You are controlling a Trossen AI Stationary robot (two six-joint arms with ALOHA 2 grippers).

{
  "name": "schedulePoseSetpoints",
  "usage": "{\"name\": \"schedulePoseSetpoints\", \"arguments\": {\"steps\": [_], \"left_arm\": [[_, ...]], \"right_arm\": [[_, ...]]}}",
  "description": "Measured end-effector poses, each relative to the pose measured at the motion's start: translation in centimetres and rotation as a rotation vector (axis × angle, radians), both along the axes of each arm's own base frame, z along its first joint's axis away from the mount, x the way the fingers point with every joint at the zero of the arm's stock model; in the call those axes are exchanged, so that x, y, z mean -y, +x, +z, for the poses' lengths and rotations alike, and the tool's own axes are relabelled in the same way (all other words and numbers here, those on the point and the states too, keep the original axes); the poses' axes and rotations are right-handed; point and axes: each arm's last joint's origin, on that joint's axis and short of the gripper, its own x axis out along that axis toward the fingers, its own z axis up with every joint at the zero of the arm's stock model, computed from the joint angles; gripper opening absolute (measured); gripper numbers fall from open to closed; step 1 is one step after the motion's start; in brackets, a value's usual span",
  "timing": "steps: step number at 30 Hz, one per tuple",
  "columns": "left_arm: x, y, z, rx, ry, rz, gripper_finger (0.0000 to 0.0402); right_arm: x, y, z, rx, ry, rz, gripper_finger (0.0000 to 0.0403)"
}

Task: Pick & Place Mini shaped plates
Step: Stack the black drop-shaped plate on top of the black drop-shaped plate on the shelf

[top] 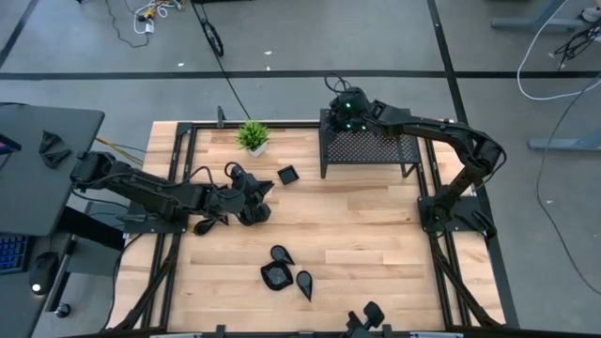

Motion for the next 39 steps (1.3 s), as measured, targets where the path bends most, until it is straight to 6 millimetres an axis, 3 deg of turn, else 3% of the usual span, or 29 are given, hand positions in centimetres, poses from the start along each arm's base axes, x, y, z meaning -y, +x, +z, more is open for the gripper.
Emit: {"name": "schedulePoseSetpoints", "arguments": {"steps": [39], "left_arm": [[-0.24,0.02,-0.01,0.001,-0.003,0.01,0.0039]], "right_arm": [[0.49,-0.54,0.32,0.017,0.007,0.009,0.0004]]}}
